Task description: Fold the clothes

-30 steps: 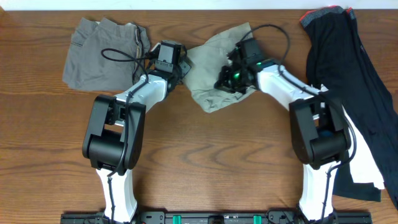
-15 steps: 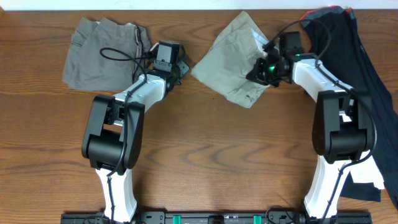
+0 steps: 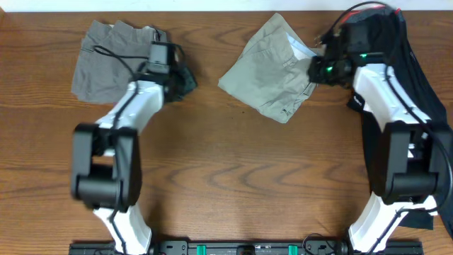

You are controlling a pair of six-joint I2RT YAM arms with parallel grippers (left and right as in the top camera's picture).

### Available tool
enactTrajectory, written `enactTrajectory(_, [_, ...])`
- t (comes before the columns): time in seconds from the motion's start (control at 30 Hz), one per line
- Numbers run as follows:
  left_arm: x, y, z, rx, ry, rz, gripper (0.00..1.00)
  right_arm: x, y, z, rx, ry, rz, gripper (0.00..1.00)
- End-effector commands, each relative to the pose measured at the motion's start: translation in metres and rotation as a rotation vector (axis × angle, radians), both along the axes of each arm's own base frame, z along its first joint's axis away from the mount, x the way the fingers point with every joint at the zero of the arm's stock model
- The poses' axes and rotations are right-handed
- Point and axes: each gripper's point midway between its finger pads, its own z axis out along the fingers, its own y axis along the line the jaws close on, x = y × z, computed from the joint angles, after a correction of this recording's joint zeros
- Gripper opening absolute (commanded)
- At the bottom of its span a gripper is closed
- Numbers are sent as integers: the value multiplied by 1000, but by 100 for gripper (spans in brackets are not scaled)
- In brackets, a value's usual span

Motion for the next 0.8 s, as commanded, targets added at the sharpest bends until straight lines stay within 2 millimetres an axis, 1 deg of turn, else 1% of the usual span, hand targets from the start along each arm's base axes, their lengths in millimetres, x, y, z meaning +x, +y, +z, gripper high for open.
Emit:
enactTrajectory(0.0, [-5, 9, 40, 63, -95, -112, 7, 5, -8, 19, -18, -53, 61, 4])
enactTrajectory(0.03, [-7, 12, 46, 70, -101, -117, 7, 4, 0, 25, 10, -63, 98, 4])
enactTrajectory(0.17, [-18, 24, 70, 90, -123, -121, 16, -8, 40, 52, 90, -84, 235, 8])
enactTrajectory(0.23, [-24, 28, 76, 97, -119, -122, 17, -17, 59, 55, 105, -66, 279, 9])
enactTrajectory(0.3, [-29, 30, 79, 102, -110, -122, 17, -28, 79, 51, 114, -30, 322, 8])
enactTrajectory(0.43, [-33, 31, 78, 110, -97, -133, 17, -54, 112, 29, 111, 60, 398, 2])
enactTrajectory(0.53, [-33, 31, 78, 112, -97, -135, 17, -71, 130, 6, 94, 128, 433, 1])
enactTrajectory(0.63, [-33, 31, 78, 116, -97, -134, 17, -80, 133, -20, 58, 202, 404, 1])
enactTrajectory(0.7, [-33, 33, 77, 127, -98, -135, 17, -83, 129, -35, 34, 239, 382, 1])
enactTrajectory(0.77, [-33, 35, 77, 141, -98, -130, 17, -84, 125, -44, 15, 262, 360, 1])
